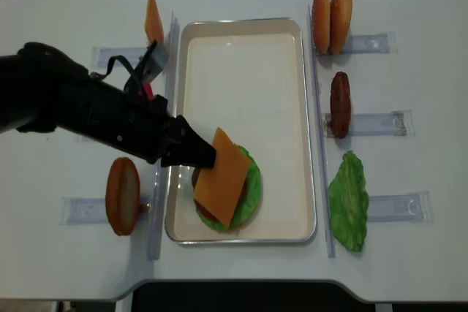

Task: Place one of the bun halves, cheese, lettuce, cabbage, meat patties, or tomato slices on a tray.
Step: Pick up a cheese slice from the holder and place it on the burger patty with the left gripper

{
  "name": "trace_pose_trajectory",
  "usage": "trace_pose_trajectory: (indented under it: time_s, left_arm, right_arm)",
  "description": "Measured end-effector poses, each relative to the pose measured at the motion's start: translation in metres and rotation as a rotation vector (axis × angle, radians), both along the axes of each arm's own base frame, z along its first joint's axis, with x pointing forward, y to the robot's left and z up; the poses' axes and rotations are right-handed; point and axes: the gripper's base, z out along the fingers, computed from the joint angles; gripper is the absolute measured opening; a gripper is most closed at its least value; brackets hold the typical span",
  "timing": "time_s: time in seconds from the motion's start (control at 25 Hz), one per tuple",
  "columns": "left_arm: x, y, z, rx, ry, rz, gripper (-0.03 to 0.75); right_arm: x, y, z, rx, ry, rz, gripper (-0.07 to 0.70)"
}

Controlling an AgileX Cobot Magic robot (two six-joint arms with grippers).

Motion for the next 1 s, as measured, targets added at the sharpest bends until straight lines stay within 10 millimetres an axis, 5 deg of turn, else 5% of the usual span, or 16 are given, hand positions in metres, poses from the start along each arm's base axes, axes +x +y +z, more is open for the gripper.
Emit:
trace_pose_trajectory:
  time_s: [1.0]
  left_arm:
    - [-0.0023,0.0061,0.0003,0.049,0.004,-0.011,0.015]
  right_arm:
    - [0.0,0.0,0.0,0.0,0.0,0.0,0.413]
